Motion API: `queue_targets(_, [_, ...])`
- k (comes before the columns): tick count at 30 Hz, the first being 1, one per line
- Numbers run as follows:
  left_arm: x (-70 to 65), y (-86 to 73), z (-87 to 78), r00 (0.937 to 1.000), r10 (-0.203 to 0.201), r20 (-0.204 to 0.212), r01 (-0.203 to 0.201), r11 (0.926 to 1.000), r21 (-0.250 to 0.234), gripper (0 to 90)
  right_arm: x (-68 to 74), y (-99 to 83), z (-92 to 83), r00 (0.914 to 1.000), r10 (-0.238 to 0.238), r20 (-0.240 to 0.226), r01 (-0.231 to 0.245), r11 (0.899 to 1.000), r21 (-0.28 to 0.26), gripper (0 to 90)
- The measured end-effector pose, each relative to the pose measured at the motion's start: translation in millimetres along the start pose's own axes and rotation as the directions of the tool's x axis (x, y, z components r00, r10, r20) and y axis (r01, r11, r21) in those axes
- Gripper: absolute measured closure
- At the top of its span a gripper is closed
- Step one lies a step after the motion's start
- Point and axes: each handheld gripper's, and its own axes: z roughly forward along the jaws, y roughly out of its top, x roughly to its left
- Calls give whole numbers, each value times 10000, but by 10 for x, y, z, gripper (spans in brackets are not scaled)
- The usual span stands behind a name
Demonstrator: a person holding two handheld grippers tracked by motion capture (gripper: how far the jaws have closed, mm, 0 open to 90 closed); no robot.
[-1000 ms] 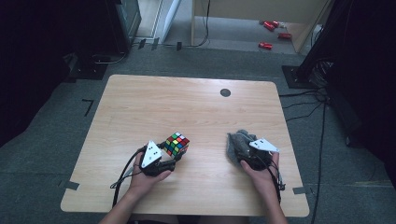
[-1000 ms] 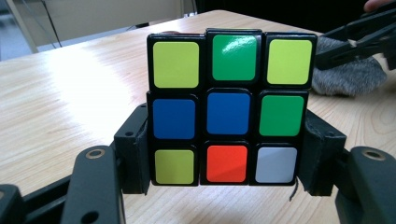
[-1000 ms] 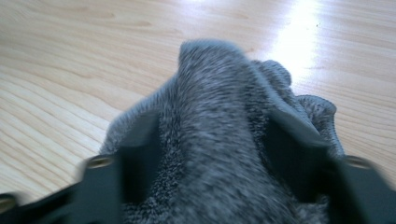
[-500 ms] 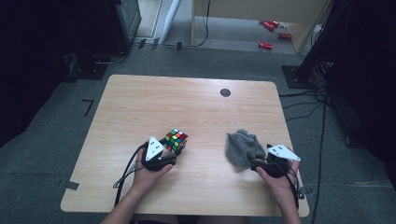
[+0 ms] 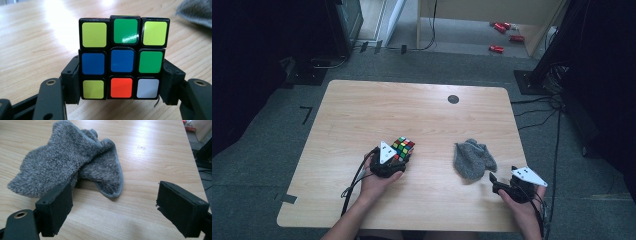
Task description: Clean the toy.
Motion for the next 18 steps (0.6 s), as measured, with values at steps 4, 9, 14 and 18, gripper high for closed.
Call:
queue_targets(4, [-20,2,15,9999,109,-35,-107,9991,399,343,3,-28,32,9999,-100,102,97,9996,257,133])
queue_targets(9, [-10,1,16,10000,-24,34,23,9989,462,340,-3,-74,74,10000,-58,23,57,9985,553,133])
queue_targets(14, [5,-2,11,9997,-152,200,140,9980,610,320,-2,-96,95,10000,-76,-13,77,9973,725,133])
queue_targets(18, [10,-7,6,9997,-117,209,103,9979,643,304,-2,-90,79,10000,-26,3,26,9977,679,134])
